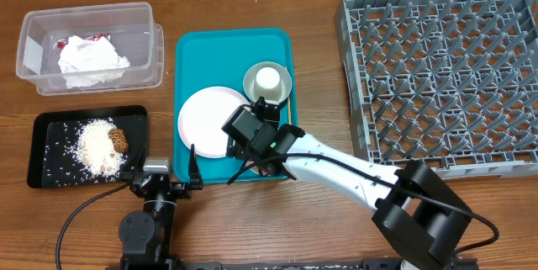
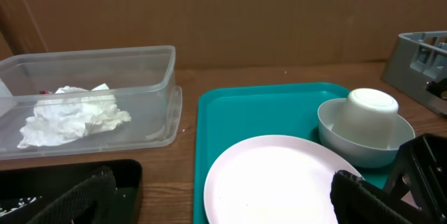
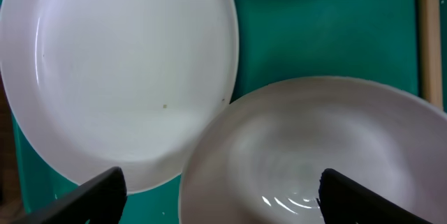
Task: Sort waste into correct bins and load items into the dishwasher
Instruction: 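Lower the right gripper onto the white bowl's rim and grasp it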
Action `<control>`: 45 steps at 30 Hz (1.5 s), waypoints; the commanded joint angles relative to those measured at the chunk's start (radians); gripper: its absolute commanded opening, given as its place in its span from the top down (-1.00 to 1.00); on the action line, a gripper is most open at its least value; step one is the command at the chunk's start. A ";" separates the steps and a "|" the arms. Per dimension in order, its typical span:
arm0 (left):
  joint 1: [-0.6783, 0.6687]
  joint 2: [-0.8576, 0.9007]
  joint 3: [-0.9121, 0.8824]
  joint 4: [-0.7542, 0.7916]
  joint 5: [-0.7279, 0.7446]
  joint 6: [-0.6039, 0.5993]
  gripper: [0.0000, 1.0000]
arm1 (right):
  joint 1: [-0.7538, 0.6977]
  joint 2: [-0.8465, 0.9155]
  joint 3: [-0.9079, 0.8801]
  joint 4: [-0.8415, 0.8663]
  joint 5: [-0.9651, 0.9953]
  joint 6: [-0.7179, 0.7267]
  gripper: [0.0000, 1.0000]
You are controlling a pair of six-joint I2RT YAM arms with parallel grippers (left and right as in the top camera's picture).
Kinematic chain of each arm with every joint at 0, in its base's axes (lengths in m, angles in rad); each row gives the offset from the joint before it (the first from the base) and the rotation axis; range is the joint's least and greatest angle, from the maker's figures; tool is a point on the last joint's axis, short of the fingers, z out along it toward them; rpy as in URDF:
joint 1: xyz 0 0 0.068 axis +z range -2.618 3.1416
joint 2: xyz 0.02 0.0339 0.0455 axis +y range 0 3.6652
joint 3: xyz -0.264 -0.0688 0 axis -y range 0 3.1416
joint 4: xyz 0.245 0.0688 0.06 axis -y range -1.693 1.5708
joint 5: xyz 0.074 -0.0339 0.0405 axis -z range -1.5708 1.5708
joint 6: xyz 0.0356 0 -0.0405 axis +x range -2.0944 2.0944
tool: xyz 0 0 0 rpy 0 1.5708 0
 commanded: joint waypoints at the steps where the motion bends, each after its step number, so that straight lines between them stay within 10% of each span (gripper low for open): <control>1: 0.007 -0.012 -0.007 0.004 -0.009 -0.013 -0.99 | 0.010 0.040 0.029 0.010 0.023 0.002 -0.74; 8: 0.007 -0.012 -0.007 0.004 -0.009 -0.013 -1.00 | 0.010 0.094 0.030 0.015 0.018 0.001 -0.67; 27: 0.007 -0.012 -0.007 0.004 -0.009 -0.013 -0.99 | 0.010 0.094 0.180 -0.138 -0.002 -0.007 0.43; 45: 0.007 -0.012 -0.007 0.004 -0.009 -0.013 -0.99 | 0.022 0.137 0.162 -0.149 -0.018 -0.006 0.47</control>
